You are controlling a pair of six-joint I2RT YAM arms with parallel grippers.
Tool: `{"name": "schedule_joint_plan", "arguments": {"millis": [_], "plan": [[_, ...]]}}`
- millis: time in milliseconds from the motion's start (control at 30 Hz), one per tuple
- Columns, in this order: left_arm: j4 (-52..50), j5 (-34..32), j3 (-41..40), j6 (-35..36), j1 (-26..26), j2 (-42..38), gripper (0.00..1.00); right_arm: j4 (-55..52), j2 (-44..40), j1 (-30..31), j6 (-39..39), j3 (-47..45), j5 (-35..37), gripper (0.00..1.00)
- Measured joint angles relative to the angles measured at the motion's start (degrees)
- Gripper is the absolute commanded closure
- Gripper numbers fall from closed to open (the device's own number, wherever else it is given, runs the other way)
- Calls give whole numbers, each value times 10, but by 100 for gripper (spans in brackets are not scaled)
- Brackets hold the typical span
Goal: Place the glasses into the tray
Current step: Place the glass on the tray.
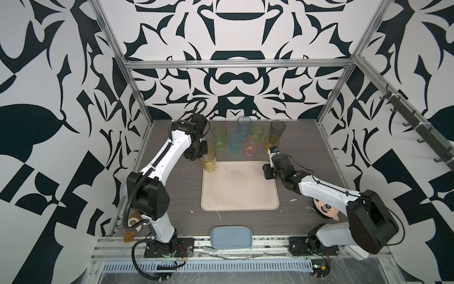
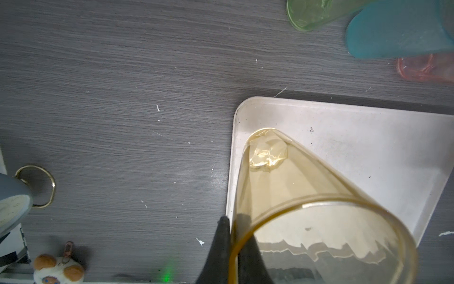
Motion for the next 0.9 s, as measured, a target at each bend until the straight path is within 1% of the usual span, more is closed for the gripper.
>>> {"name": "schedule_joint_plan", "arguments": {"millis": [300, 900], "plan": [[16, -5, -2, -16, -11, 38, 97, -2, 0, 0, 0, 1, 0, 50], [26, -21, -2, -29, -13, 75, 95, -6, 16, 0, 0, 9, 0, 50]]}}
